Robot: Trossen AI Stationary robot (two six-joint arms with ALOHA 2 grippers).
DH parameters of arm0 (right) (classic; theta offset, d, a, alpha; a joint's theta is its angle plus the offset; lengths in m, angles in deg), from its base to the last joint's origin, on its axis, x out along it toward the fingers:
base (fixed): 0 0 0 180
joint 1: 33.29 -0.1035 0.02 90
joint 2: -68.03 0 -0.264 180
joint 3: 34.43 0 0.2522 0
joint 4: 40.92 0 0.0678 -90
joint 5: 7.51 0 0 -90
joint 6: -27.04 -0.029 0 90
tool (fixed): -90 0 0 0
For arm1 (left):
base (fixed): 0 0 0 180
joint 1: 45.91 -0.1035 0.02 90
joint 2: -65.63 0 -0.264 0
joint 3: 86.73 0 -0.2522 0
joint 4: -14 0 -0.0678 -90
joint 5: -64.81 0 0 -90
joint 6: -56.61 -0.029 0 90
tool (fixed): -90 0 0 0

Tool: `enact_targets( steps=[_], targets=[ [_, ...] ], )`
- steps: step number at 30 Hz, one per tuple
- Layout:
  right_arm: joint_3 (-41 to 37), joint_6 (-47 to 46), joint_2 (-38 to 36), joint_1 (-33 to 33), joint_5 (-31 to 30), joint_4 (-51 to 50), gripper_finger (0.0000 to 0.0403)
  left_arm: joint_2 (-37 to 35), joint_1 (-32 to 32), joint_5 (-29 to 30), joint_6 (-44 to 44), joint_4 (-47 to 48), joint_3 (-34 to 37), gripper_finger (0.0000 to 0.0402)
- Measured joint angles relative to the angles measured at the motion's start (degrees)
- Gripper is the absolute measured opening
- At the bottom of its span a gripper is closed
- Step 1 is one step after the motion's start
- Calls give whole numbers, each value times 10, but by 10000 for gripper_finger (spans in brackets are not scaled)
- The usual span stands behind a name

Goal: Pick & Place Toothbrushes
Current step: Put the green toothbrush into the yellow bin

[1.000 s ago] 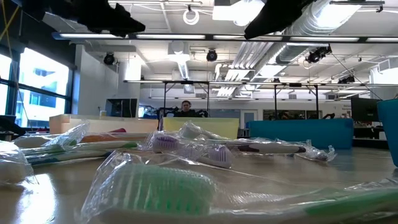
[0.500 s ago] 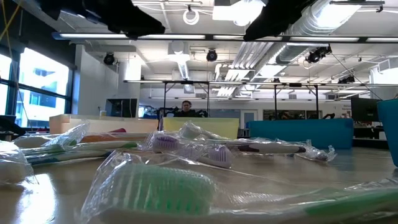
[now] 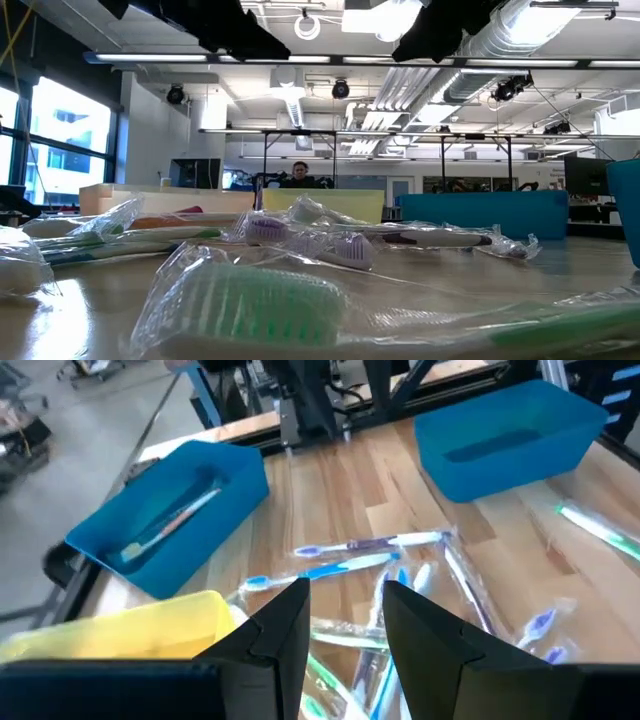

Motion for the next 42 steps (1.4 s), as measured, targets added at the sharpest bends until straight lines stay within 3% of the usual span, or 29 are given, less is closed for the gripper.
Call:
enact_targets(
  steps=[7,17,27,37,42],
  targets=[
    [0,40,87,0,0,52,134,-69,0,43,-45,42,0,124],
    [29,129,174,11,-11,58,134,-167,0,48,-52,110,0,124],
    [92,171,258,12,40,55,134,-225,0,50,-55,140,1,124],
    [92,219,282,-13,44,52,134,-250,0,52,-56,132,1,124],
    [92,246,282,-28,10,92,152,-249,0,52,-62,136,1,124]
  ],
)
